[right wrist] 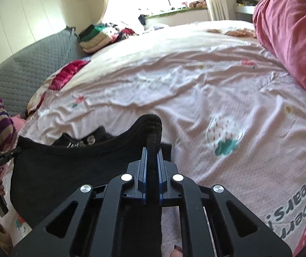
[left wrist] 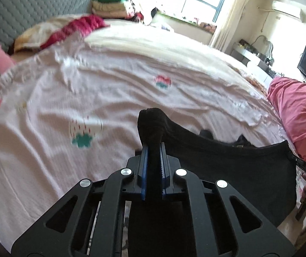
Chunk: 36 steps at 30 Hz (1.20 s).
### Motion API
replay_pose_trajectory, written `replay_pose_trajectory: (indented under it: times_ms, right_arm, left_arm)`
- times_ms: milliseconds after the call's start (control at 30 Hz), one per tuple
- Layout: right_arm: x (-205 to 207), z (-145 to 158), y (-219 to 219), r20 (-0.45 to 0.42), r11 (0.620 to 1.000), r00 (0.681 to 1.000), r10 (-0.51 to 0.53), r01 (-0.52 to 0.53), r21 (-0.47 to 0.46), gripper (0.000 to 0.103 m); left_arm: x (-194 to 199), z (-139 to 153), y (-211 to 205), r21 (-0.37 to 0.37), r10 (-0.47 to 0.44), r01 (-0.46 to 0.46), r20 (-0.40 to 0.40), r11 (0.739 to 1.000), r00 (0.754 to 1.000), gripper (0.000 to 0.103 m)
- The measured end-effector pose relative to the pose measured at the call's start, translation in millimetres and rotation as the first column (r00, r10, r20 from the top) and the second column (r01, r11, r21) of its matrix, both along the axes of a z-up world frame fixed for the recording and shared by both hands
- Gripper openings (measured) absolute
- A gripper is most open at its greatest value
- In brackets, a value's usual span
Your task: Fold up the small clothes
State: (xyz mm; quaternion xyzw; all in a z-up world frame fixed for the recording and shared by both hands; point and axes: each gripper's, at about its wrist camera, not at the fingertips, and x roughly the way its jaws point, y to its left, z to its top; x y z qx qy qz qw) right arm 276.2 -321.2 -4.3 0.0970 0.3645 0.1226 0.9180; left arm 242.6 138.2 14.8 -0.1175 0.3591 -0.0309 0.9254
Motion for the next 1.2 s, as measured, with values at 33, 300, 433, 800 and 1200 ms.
replay_pose_trajectory:
  times_ms: [33, 300, 433, 800, 1200]
  right_arm:
    - [2, -2, -1, -0.001, 1.000, 1.000, -0.012, 0.012, -0.003, 0.006]
    - [13, -30, 8, -0.091, 0.995, 0.995, -0.050, 0.042, -0.088, 0.007]
    - [13, -37, 8, -0.100, 0.994, 0.993, -0.060, 0.050, -0.097, 0.007]
    - [7, -38, 18, -0.093, 0.981, 0.992, -0.083, 0.065, -0.182, 0.015]
    - [-1, -25, 19, -0.065, 0.972, 0.992, -0.108, 0.092, -0.214, 0.050]
  left_arm:
    - [2, 1, -2, 0.012, 0.001, -0.001, 0.003, 1.000, 1.000, 0.004]
    - [23, -45, 4, 0.048, 0.050, -0.044, -0.131, 0.998, 0.990, 0.004]
    - [21, -53, 6, 0.044, 0.059, -0.053, -0.142, 0.998, 0.988, 0.004]
    - [17, -50, -1, 0.094, 0.071, -0.057, -0.143, 0.994, 0.987, 0.009]
    - [13, -50, -1, 0.117, 0.088, -0.070, -0.161, 0.991, 0.983, 0.024]
